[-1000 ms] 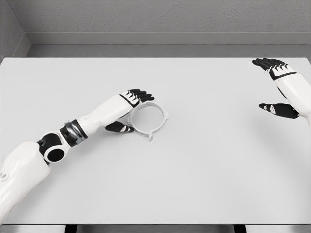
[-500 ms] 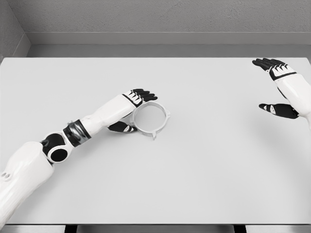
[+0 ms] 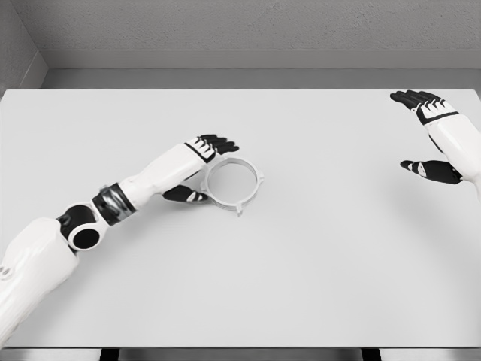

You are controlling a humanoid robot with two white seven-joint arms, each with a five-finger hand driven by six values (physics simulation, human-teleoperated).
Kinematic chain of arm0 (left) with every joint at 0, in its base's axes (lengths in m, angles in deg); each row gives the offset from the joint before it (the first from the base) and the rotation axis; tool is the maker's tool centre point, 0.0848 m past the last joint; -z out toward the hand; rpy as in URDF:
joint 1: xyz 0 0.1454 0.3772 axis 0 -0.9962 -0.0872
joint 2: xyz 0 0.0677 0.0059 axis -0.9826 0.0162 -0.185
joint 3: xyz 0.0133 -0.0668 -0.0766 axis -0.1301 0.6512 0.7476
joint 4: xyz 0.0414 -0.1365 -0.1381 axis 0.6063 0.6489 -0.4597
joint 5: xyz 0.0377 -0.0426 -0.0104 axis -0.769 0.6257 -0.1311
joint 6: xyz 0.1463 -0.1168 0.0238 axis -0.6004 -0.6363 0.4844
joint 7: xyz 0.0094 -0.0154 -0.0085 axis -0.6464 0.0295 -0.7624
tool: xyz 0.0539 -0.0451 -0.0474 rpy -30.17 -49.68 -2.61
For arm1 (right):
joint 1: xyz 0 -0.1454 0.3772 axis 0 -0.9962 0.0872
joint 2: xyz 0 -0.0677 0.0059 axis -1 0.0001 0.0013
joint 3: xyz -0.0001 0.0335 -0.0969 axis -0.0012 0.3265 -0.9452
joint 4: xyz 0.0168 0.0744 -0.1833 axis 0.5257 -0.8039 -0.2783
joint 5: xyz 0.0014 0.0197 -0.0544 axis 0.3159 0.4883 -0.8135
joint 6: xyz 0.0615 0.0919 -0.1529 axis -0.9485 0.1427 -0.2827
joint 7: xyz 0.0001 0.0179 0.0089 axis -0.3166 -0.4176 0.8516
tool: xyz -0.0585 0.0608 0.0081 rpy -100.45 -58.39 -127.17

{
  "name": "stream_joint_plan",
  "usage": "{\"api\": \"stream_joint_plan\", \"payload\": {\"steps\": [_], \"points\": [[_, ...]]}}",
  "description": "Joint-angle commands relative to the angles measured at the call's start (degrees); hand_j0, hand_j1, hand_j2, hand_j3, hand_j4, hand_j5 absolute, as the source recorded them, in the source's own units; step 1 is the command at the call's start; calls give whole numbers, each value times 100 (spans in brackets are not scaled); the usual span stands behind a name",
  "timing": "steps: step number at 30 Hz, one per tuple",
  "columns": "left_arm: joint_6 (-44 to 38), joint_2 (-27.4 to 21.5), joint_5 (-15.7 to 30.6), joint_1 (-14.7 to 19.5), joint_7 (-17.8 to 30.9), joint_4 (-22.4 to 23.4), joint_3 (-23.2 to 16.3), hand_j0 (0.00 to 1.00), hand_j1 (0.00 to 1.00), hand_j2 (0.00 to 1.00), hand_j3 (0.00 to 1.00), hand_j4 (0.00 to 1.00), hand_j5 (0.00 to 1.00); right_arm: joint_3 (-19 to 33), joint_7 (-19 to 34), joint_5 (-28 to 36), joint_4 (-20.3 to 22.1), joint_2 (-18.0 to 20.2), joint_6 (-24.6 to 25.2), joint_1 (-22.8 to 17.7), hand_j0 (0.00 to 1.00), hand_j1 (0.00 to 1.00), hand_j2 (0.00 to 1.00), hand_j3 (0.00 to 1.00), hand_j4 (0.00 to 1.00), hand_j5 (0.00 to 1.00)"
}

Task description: Assemble PVC drainage pipe clamps

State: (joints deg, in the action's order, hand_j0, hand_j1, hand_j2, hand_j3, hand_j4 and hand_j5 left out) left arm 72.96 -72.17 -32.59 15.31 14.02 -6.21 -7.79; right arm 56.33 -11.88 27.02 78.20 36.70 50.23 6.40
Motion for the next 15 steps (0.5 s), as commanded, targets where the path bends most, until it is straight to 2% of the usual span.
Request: {"api": "stream_joint_plan", "payload": {"steps": [1, 3, 5, 6, 10, 13, 15], "points": [[2, -168, 65, 0, -3, -21, 19, 100, 100, 100, 100, 100, 100, 2, -3, 43, 3, 2, 17, 0, 100, 100, 100, 100, 100, 100], [2, -458, 91, 0, -3, -65, 80, 100, 100, 100, 100, 100, 100, -7, -3, 227, 12, 2, 17, -17, 100, 100, 100, 100, 100, 100], [2, -976, 91, -9, -3, -91, 686, 100, 100, 100, 100, 100, 100, -103, -3, 342, 100, 10, 17, -26, 100, 100, 100, 100, 100, 100], [2, -1179, 82, -18, -3, -47, 854, 100, 100, 100, 100, 100, 100, -112, -3, 342, 100, 10, 17, -26, 100, 100, 100, 100, 100, 100], [2, -1784, 65, -61, -3, -30, 1205, 100, 100, 100, 100, 100, 100, -121, -3, 350, 91, 28, 17, -35, 100, 100, 100, 100, 100, 100], [2, -1891, 73, -299, -3, -30, 1469, 100, 100, 100, 100, 100, 100, -121, -3, 359, 109, 19, 17, -26, 100, 100, 100, 100, 100, 100], [2, -1900, 82, -308, -3, -30, 1495, 100, 100, 100, 100, 100, 100, -121, -3, 350, 91, 19, 17, -26, 100, 100, 100, 100, 100, 100]]}}
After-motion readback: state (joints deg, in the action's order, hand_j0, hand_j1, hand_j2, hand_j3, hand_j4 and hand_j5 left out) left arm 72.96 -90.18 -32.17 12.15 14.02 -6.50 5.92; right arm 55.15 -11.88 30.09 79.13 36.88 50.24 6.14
